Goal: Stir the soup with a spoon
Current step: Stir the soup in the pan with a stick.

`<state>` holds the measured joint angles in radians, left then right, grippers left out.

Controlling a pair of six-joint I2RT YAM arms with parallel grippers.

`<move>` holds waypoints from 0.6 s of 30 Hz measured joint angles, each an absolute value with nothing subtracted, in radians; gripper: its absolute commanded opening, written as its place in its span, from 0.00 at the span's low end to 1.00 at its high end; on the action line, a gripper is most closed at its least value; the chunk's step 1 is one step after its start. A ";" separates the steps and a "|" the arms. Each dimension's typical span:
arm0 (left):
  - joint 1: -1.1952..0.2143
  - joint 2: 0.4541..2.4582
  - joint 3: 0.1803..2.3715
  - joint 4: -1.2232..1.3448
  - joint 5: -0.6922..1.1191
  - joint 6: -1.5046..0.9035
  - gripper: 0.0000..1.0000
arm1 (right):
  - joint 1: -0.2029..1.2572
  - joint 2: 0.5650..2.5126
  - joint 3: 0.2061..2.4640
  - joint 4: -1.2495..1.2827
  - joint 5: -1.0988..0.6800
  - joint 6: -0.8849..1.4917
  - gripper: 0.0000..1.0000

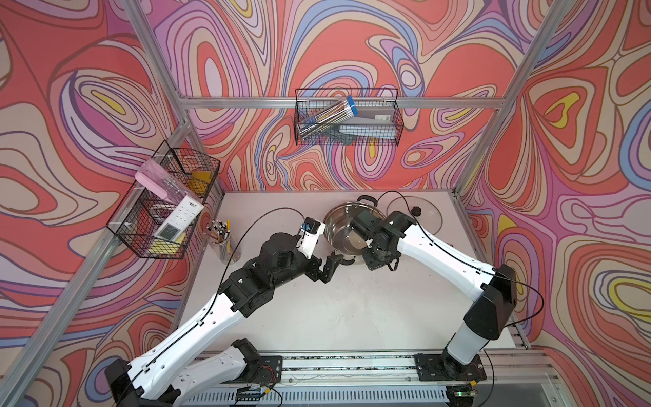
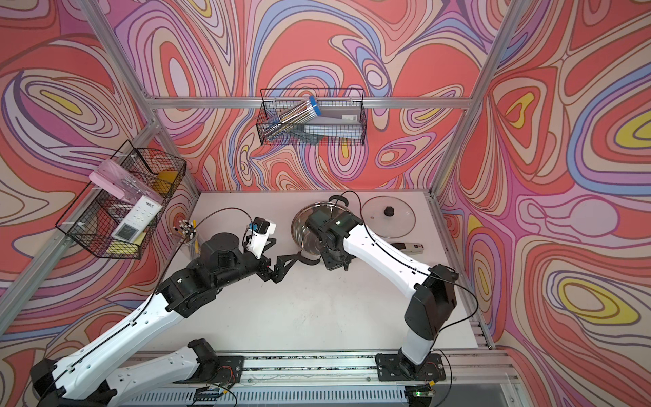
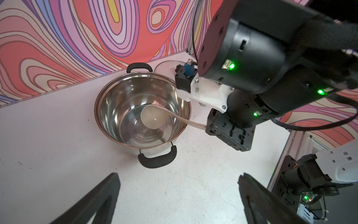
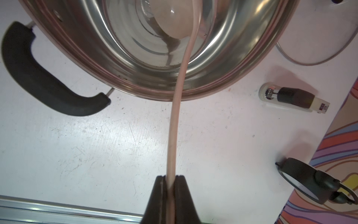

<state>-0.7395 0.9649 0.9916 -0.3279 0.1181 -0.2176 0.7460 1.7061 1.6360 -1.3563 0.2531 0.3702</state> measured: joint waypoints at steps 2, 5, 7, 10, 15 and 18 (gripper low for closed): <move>-0.740 0.965 0.991 -0.328 0.118 -0.218 0.99 | 0.738 1.703 1.628 -1.358 0.270 0.377 0.00; -0.740 0.965 0.991 -0.328 0.118 -0.218 0.99 | 0.709 1.704 1.629 -1.355 0.290 0.383 0.00; -0.740 0.963 0.991 -0.329 0.117 -0.218 0.99 | 0.683 1.710 1.644 -1.354 0.303 0.383 0.00; -0.740 0.955 0.991 -0.334 0.116 -0.218 0.99 | 0.651 1.748 1.700 -1.353 0.316 0.376 0.00; -0.740 0.922 0.991 -0.360 0.104 -0.222 0.99 | 0.634 1.876 1.849 -1.333 0.317 0.348 0.00; -0.741 0.898 0.991 -0.375 0.097 -0.225 0.99 | 0.640 1.938 1.914 -1.315 0.280 0.333 0.00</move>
